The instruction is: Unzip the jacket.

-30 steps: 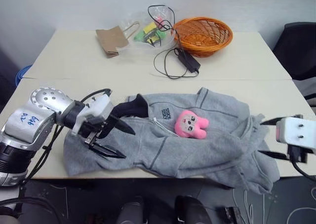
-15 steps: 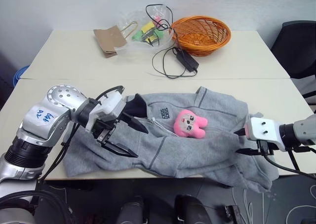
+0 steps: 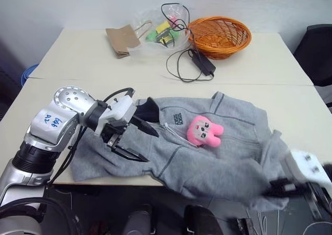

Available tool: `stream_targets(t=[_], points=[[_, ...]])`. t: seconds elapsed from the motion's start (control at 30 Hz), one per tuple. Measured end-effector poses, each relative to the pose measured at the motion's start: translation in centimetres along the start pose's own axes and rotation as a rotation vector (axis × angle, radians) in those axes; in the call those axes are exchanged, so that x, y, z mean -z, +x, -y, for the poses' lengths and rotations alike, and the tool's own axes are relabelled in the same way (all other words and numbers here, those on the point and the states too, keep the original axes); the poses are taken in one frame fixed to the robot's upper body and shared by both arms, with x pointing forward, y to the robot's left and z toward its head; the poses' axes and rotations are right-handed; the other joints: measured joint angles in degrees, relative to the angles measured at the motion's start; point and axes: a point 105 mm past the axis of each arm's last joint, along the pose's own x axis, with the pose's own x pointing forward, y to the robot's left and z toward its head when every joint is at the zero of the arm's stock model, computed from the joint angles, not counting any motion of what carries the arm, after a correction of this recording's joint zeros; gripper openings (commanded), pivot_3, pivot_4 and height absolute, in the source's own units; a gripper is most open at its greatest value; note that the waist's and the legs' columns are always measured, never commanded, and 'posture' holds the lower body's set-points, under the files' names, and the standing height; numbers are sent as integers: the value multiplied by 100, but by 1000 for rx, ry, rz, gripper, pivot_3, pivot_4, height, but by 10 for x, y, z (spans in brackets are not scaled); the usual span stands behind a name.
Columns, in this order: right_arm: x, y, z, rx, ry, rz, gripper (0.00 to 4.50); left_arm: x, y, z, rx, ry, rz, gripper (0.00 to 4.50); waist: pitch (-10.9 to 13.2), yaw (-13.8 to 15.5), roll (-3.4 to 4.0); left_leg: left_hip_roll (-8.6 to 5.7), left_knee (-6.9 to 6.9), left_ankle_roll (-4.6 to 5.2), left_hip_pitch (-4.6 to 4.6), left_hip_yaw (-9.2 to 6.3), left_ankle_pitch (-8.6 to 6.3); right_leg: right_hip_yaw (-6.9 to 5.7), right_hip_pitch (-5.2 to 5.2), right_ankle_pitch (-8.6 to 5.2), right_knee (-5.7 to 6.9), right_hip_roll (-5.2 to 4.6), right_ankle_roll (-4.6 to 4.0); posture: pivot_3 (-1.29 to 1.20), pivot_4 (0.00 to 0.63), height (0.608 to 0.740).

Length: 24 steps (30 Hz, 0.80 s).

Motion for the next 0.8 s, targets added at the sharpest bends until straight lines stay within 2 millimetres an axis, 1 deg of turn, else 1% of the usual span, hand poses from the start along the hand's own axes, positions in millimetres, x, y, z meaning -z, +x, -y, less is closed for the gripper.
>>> stream_targets(t=[0.03, 0.1, 0.17, 0.23, 0.3, 0.37, 0.4, 0.47, 0.57, 0.6, 0.63, 0.67, 0.77, 0.8], points=[[2, 10, -19, -44, 32, 7, 46, 1, 0, -1, -4, -2, -1, 3771, 0, 23, 0, -3, 1, 4, 0, 2, -3, 1, 1, 1, 0, -1, 3, 0, 150, 740], [2, 18, -35, -84, 27, 12, 46, 2, -1, -2, -9, 2, -7, 3771, 0, 19, 0, -16, 3, 19, 3, 10, -10, 15, 5, 18, -24, -8, 31, 0, 150, 740], [3, 27, -36, -74, 18, 29, 46, 1, 1, -2, -6, 11, -3, 3771, -6, -22, -12, -20, 3, 11, 11, 16, -18, 32, 11, 31, -40, -17, 46, 0, 150, 740], [6, 41, -29, -9, -11, 35, 46, 2, 2, -3, -5, 22, -4, 3771, -7, -59, -19, -21, 3, -3, 11, 13, -23, 35, 7, 37, -47, -26, 45, 0, 150, 740], [8, 49, -23, 43, -20, 34, 46, 3, 3, -5, -8, 24, -8, 3771, -5, -74, -13, -22, 0, -12, 7, 11, -24, 34, 0, 33, -44, -28, 37, 0, 150, 740], [6, 50, -15, 104, -28, 39, 538, 3, 1, -8, -17, 24, -7, 3771, -5, -80, -13, -20, 1, 7, 4, 9, -10, 28, -3, 29, -43, -24, 32, 0, 150, 740], [6, 48, -10, 135, -15, 39, 706, 2, 2, -10, -18, 31, -12, 3771, -5, -86, -13, -20, 1, 12, 3, 9, -8, 25, -2, 28, -43, -23, 30, 0, 150, 740], [6, 46, -10, 128, 10, 43, 1399, 2, 4, -12, -15, 41, -14, 3771, -4, -80, -12, -20, 1, 14, -2, 7, -7, 19, -1, 27, -46, -16, 29, 0, 150, 740], [2, 37, -14, 102, 29, 60, 2429, 4, 3, -16, -22, 38, -10, 3771, -3, -78, -15, -21, 4, 21, -3, 8, -4, 16, 5, 28, -46, -11, 32, 0, 150, 740], [-1, 33, -15, 101, 26, 70, 2680, 4, 4, -17, -23, 39, -9, 3771, -3, -80, -15, -22, 4, 23, -1, 8, -4, 17, 8, 29, -46, -12, 33, 0, 150, 740], [-6, 28, -14, 99, 21, 84, 3112, 5, 4, -19, -28, 39, -8, 3771, -3, -82, -15, -22, 4, 27, 0, 8, -4, 19, 8, 31, -46, -13, 36, 0, 150, 740], [-11, 22, -13, 98, 16, 98, 3319, 5, 3, -21, -34, 38, -9, 3771, -2, -83, -16, -22, 5, 29, 0, 8, -5, 20, 8, 32, -47, -15, 37, 0, 150, 740], [-33, -3, -3, 136, -46, 143, 4416, 1, 3, -30, -49, 60, 3, 3771, -2, -90, -17, -20, 5, 34, 1, 2, -7, 22, 7, 33, -49, -23, 39, 0, 150, 740], [-42, -11, 2, 146, -72, 164, 4464, -1, 2, -35, -59, 70, 9, 3771, -2, -94, -17, -20, 4, 34, 1, 2, -7, 21, 8, 33, -50, -26, 38, 0, 150, 740]])
